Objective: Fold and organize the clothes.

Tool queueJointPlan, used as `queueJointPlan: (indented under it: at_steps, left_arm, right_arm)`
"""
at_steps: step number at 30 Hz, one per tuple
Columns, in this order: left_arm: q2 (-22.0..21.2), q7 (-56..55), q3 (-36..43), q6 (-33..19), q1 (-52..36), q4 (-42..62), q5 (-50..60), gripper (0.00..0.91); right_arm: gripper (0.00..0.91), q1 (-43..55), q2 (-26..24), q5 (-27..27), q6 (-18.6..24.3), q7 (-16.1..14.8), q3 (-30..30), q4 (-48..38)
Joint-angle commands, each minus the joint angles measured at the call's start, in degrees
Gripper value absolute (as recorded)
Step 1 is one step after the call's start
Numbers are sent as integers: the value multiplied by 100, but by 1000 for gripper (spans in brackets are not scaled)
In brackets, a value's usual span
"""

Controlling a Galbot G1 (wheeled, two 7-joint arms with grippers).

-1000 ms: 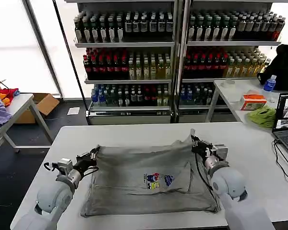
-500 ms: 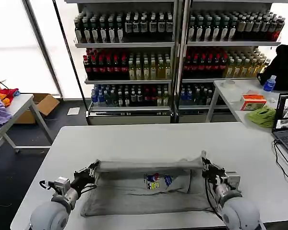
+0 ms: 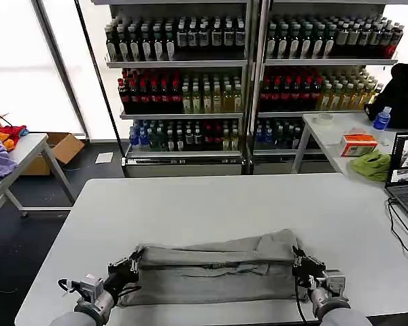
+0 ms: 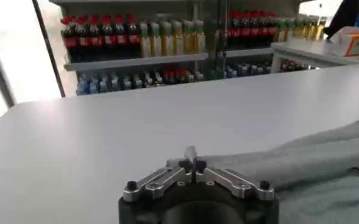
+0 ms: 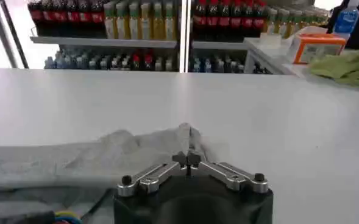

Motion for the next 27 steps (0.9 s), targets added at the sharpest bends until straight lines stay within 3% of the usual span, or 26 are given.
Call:
queueJointPlan:
  at_steps: [1, 4, 5, 6, 12, 19, 27]
  left_arm:
    - [-187, 35, 3, -6, 250, -21, 275, 907]
    - [-237, 12, 5, -82, 187, 53, 317, 907]
    - [-249, 5, 8, -113, 182, 48, 326, 907]
    - [-260, 8, 6, -125, 179, 26, 328, 907]
    - [-339, -81, -25, -113, 139, -229, 352, 907]
    - [-331, -187, -230, 25, 148, -535, 296, 907]
    - [-847, -426, -234, 280, 194, -535, 208, 907]
  right_arm:
    - [0, -242, 9, -198, 115, -1, -59, -8]
    - [0, -207, 47, -302, 162, 33, -188, -88]
    - [222, -201, 61, -313, 161, 43, -204, -105]
    - [877, -185, 85, -379, 180, 51, -263, -131]
    - [907, -184, 149, -488, 202, 129, -292, -174]
    - [907, -336, 12, -277, 213, 180, 129, 123]
    - [907, -183, 17, 121, 78, 231, 463, 1091]
